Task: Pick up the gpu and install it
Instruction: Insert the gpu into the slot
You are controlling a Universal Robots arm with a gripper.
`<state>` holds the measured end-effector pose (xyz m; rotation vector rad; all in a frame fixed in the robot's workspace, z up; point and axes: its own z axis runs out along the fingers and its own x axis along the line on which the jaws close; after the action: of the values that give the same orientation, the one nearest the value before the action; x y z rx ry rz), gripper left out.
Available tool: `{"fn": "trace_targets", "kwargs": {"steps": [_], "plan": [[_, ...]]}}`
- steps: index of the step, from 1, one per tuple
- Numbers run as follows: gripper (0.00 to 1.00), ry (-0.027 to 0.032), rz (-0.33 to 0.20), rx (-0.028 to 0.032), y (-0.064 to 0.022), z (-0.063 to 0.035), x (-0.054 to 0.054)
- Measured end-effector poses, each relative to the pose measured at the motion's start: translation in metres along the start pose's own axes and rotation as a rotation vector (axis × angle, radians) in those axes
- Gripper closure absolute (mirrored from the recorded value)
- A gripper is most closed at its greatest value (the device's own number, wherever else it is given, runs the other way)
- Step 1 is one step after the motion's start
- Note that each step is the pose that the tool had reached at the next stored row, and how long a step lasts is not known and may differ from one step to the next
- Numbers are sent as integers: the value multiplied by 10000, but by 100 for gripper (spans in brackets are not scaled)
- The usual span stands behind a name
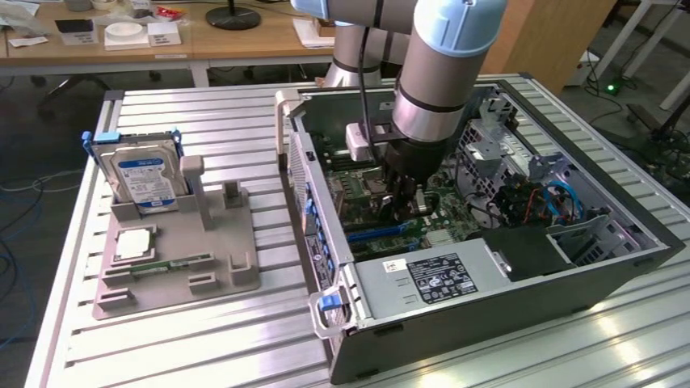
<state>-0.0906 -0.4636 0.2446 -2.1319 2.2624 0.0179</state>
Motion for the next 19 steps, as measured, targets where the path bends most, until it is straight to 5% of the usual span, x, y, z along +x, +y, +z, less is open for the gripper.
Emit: {"fn": "trace_targets", "kwargs": {"steps": [19], "plan": [[71,-2,-4,0,10,74,2]]}}
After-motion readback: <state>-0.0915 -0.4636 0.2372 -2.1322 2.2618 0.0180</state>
